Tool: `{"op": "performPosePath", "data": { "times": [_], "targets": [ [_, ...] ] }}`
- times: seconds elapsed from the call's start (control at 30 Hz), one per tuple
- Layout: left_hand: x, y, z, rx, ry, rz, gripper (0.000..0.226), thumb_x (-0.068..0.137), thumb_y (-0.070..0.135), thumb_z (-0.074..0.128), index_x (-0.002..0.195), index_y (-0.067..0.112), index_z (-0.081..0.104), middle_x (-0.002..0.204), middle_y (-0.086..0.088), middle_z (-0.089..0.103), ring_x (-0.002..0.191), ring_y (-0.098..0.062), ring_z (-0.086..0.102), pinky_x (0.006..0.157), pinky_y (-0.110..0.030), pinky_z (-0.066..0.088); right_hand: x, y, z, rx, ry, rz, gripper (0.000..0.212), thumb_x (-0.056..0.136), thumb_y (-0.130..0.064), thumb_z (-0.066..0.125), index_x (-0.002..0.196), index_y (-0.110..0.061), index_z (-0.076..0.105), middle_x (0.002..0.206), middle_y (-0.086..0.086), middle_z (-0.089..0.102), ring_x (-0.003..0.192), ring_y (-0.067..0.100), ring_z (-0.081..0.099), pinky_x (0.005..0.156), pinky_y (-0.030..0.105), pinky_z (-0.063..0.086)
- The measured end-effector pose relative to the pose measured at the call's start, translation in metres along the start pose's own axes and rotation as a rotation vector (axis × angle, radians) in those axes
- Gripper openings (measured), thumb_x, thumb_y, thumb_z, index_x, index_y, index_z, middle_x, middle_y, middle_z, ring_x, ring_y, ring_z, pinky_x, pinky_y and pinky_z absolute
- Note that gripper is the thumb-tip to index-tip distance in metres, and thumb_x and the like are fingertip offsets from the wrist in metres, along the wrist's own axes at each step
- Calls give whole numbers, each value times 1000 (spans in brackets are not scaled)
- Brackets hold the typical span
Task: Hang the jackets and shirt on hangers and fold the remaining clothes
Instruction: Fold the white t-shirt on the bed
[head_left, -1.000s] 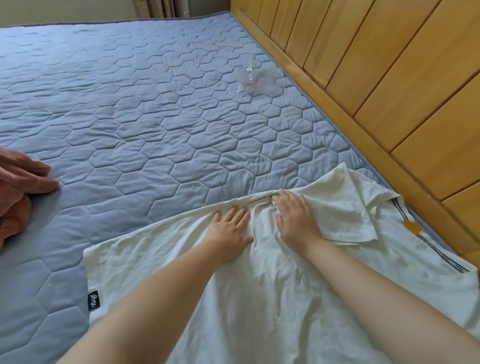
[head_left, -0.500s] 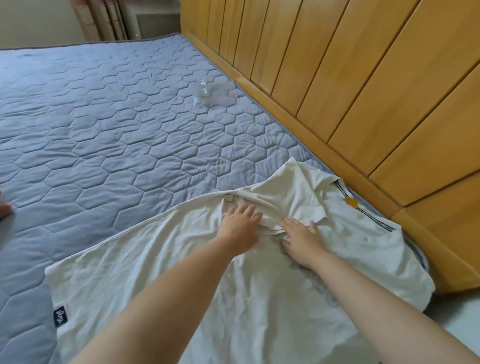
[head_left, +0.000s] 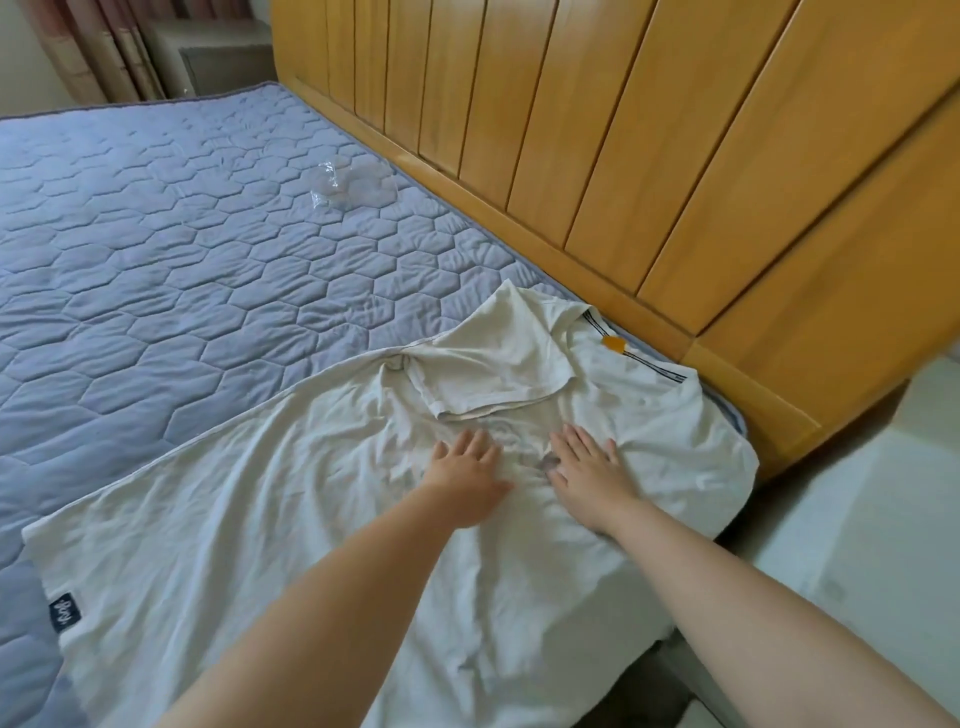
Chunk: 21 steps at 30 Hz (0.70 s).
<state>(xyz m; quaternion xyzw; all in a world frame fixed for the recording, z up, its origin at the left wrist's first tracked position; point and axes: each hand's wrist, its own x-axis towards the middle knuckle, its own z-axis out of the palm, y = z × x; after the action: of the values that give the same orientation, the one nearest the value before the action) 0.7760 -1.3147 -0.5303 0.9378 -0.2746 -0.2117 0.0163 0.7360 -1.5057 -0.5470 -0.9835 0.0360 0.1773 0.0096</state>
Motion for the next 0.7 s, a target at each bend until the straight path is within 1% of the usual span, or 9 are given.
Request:
{"op": "performPosePath", "data": {
  "times": [0.1,0.2,0.3,0.4,0.47,0.53,0.6,0.63,0.7],
  "targets": [
    [-3,34,18,-13,-18,-3,65,99,55,23,153,25,4,161,-2,-9,147,-23,-11,118,-51,0,-27,12,11,14,26,42,58,102,-43,16,154,-23,-2,160,-4,-9,147,11,-9,117,44,-2],
    [-10,65,41,-39,28,-17,68,98,56,22,153,23,-1,160,-3,-13,147,-22,-15,117,-52,-3,-56,26,27,37,33,112,58,102,-43,14,153,-22,-3,160,-5,-9,147,11,-9,118,43,-2],
    [-25,91,66,-58,103,-23,67,99,54,15,152,22,-9,159,-4,-18,145,-23,-19,117,-52,-7,-83,39,44,162,73,192,58,102,-41,16,153,-19,-1,161,-3,-8,147,12,-9,120,42,-1],
    [-35,114,79,-109,153,-22,68,98,57,12,152,23,-12,158,-5,-20,145,-24,-21,116,-53,-9,-103,47,60,342,206,277,57,103,-38,22,154,-18,8,161,0,-6,147,14,-8,119,42,3],
    [-37,125,85,-105,175,-12,70,96,59,12,151,24,-13,158,-5,-21,144,-25,-23,115,-56,-9,-107,49,61,470,323,376,55,102,-33,29,152,-16,13,161,1,-4,148,16,-3,119,43,7],
    [-38,135,89,-85,192,-10,73,94,63,11,151,25,-14,157,-4,-23,143,-27,-24,112,-60,-9,-100,56,42,619,430,545,59,100,-26,36,152,-13,10,161,5,-2,148,21,2,119,41,12],
    [-36,143,91,-67,201,-10,75,92,65,10,150,27,-16,157,-4,-25,143,-29,-25,110,-64,-9,-86,68,13,761,444,732,66,99,-22,42,152,-9,5,160,9,-1,147,25,5,119,40,15],
    [-35,147,92,-63,203,-12,74,92,66,10,150,28,-17,157,-3,-25,143,-29,-25,109,-65,-8,-78,72,3,797,439,790,70,98,-22,45,152,-8,3,160,10,0,147,26,7,118,41,16],
    [-33,153,90,-59,200,-3,73,92,66,11,149,31,-17,157,-2,-25,143,-30,-25,109,-67,-7,-66,69,0,833,385,848,76,97,-26,48,151,-7,-2,160,11,-2,146,27,8,117,43,17]
  ]
}}
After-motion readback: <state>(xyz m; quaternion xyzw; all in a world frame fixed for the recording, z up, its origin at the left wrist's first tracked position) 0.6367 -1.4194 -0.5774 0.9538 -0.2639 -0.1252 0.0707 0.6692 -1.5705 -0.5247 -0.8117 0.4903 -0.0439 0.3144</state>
